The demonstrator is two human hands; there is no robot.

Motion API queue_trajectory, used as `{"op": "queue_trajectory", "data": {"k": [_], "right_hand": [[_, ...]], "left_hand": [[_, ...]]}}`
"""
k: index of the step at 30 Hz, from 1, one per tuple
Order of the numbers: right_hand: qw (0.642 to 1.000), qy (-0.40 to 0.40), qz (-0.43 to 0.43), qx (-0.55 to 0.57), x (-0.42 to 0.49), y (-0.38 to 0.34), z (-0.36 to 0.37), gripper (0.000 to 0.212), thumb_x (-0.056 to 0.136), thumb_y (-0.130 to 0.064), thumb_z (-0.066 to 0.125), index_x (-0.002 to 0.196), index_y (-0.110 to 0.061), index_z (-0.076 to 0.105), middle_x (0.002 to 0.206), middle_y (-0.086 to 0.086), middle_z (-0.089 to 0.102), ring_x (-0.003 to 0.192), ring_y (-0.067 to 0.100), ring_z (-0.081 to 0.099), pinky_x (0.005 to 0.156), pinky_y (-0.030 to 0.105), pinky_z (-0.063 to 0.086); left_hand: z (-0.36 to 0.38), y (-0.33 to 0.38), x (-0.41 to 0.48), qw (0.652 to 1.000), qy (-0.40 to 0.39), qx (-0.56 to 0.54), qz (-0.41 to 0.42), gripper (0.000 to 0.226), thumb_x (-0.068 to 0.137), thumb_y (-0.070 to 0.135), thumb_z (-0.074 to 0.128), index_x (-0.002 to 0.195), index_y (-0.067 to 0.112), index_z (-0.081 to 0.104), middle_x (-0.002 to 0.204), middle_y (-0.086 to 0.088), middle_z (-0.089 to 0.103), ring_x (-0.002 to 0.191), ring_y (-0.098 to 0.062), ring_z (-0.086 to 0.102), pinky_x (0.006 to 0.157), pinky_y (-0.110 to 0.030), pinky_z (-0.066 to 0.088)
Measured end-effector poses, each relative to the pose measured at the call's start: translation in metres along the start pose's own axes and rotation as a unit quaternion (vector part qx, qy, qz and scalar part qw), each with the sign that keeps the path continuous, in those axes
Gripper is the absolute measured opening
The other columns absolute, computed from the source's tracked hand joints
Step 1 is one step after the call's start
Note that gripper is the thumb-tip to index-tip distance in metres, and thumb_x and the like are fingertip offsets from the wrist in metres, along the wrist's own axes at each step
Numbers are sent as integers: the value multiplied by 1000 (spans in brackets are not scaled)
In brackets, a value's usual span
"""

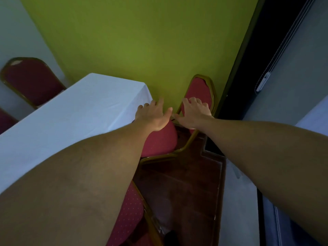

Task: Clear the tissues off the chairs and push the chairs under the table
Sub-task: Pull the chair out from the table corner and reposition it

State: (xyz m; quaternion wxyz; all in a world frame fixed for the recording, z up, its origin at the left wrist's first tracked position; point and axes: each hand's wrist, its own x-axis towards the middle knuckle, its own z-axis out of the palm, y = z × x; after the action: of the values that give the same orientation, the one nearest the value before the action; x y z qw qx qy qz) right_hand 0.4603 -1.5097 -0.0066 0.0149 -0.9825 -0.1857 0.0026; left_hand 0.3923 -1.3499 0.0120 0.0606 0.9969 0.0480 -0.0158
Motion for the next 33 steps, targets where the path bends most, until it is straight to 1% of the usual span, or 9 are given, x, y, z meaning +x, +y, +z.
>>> {"op": "queue_trajectory", "data": {"k": [5, 7, 11, 16, 19, 26, 30, 33], "right_hand": [[1000, 7, -7, 1, 58, 0, -3, 85, 91, -75, 40, 152, -17, 30, 152, 16, 38, 140, 36, 35, 110, 54, 33], [1000, 3, -16, -8, 80, -2, -4, 86, 91, -76, 39, 152, -17, 30, 151, 16, 39, 140, 36, 36, 109, 54, 33], [999, -1, -27, -22, 108, 0, -6, 84, 92, -73, 41, 153, -16, 28, 152, 17, 38, 140, 35, 35, 110, 54, 33], [998, -2, -47, -45, 140, 2, -16, 88, 91, -75, 39, 155, -16, 26, 156, 17, 33, 144, 36, 31, 112, 55, 32], [997, -2, -63, -53, 163, 1, -21, 86, 93, -72, 41, 156, -16, 23, 158, 17, 30, 146, 36, 28, 113, 56, 31], [992, 2, -107, -60, 234, 14, -9, 87, 92, -73, 42, 156, -18, 23, 158, 15, 31, 145, 33, 29, 110, 55, 34], [990, 9, -133, -53, 294, 38, 5, 85, 91, -73, 44, 154, -19, 27, 155, 15, 35, 142, 34, 33, 110, 56, 33], [987, -3, -152, -49, 337, 60, 15, 84, 91, -72, 45, 153, -19, 28, 154, 15, 35, 142, 34, 33, 110, 57, 32]], "left_hand": [[1, -10, 47, 1000, -9, -16, -24, 67, 102, 58, 19, 155, 17, 24, 153, -13, 38, 132, -39, 42, 107, -50, 32], [1, -16, 64, 999, -16, -24, -39, 67, 101, 58, 19, 154, 17, 25, 153, -13, 38, 132, -39, 43, 107, -50, 32], [-5, -21, 89, 999, -10, -32, -41, 67, 102, 58, 20, 154, 16, 24, 153, -13, 38, 134, -36, 41, 107, -50, 32], [-11, -32, 113, 998, -16, -39, -51, 71, 101, 59, 22, 158, 18, 15, 158, -12, 32, 137, -36, 38, 109, -49, 31], [-18, -36, 130, 998, -11, -42, -55, 72, 100, 58, 25, 159, 19, 13, 159, -12, 30, 138, -37, 37, 110, -49, 31], [-18, -32, 181, 996, -20, -54, -68, 74, 100, 59, 27, 159, 19, 8, 161, -10, 25, 139, -37, 36, 110, -50, 33], [-9, -20, 230, 994, -13, -45, -102, 70, 100, 54, 31, 158, 18, 12, 159, -10, 30, 138, -35, 37, 110, -49, 32], [4, -10, 268, 990, -32, -49, -132, 72, 100, 56, 28, 159, 19, 9, 160, -11, 27, 140, -37, 35, 112, -50, 31]]}}
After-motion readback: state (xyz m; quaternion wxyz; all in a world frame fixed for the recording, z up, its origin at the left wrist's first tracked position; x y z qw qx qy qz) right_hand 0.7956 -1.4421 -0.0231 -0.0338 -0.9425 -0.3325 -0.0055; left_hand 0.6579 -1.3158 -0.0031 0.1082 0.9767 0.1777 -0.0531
